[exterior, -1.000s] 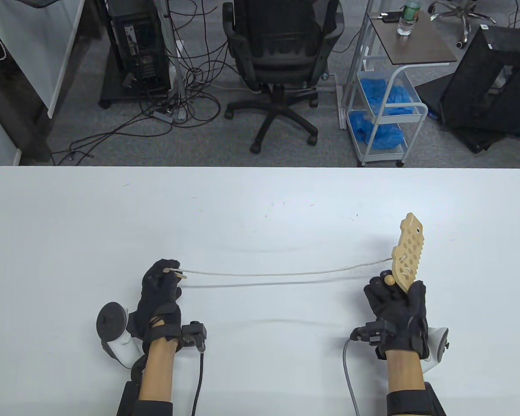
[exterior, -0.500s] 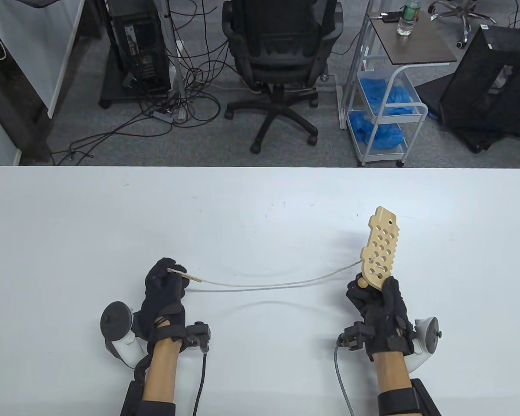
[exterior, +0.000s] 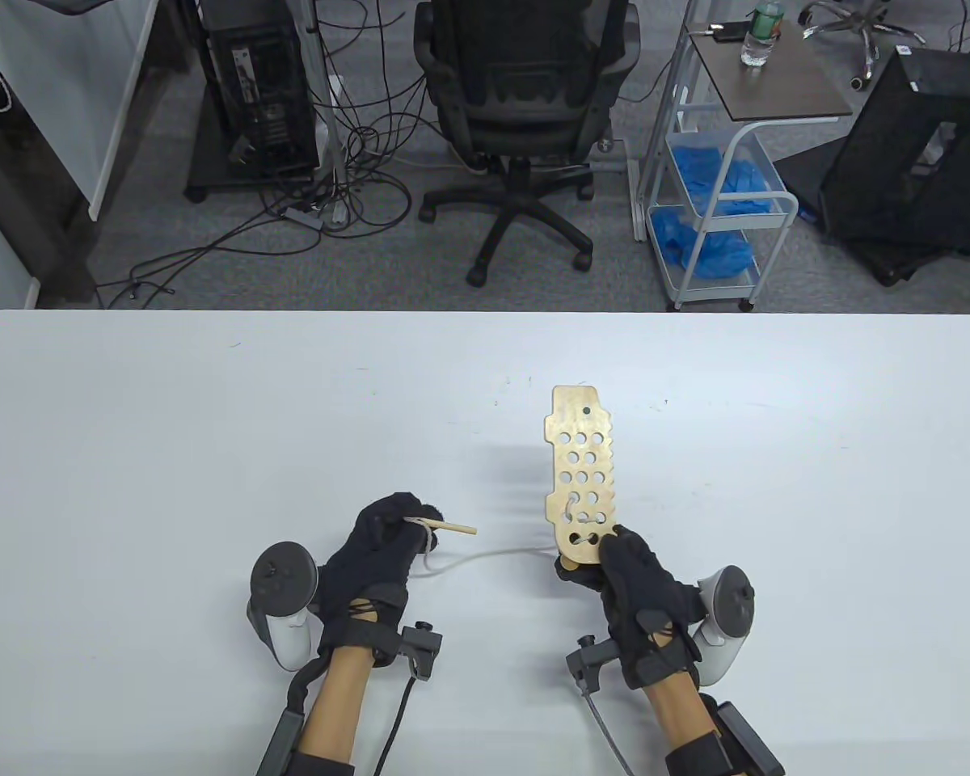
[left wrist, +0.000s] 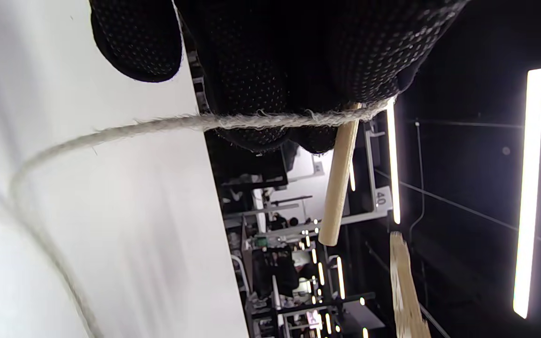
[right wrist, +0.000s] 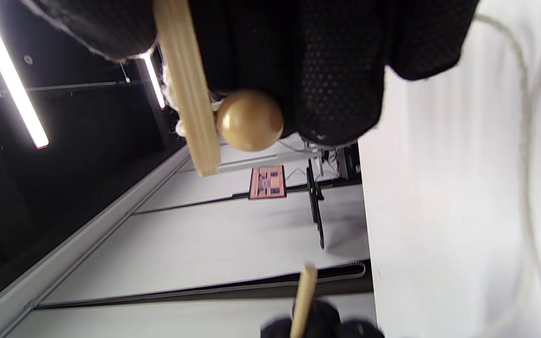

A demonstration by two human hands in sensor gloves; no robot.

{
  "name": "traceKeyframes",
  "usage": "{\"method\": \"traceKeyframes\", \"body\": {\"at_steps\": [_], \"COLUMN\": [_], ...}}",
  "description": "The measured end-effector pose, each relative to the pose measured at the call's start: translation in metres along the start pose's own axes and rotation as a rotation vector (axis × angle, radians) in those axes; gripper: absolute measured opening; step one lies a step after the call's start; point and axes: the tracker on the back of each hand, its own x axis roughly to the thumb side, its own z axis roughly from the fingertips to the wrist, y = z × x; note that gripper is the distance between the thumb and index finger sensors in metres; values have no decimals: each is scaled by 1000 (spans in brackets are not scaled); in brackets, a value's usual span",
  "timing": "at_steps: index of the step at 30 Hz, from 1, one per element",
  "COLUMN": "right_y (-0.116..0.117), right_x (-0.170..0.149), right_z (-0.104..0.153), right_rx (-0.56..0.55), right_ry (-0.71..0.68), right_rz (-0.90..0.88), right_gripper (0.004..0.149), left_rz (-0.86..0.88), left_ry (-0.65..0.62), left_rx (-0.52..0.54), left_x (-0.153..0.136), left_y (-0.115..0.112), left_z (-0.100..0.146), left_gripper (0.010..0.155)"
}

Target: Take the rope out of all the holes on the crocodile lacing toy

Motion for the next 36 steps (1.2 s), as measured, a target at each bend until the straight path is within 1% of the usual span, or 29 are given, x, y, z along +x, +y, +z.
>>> {"method": "traceKeyframes", "body": {"at_steps": [4,7,11,15,19,22,26,28,32,36], "right_y": [20,29,36,42,45,46,49,50,51,51], "right_x": [-2,-4,-6,-5,-4,-3,-2,-2,-2,0], "right_z": [5,7,7,8,10,9,10,10,10,10], "right_rx": [88,134,193,244,253,274,312,318,335,337], "right_ry": [10,12,20,12,2,5,8,5,1,-1], "right_rz": [-6,3,19,26,15,4,1,3,12,13], "right_gripper": [47,47,47,47,47,47,47,47,47,47], "left_rz": [36,96,183,183,266,286,347,340,257,207], "left_ry": [3,12,35,31,13,12,46,62,64,50], "left_rx": [-41,-59,-77,-82,-158,-196,-248,-273,-298,-336], "left_x": [0,-2,-6,-6,-6,-6,-10,-10,-9,-5], "left_y": [-7,-9,-11,-11,-15,-19,-23,-25,-27,-31], "left_z": [2,2,2,2,-1,-2,-3,-3,-4,-3], "left_gripper": [43,42,42,43,43,44,44,44,45,44]}}
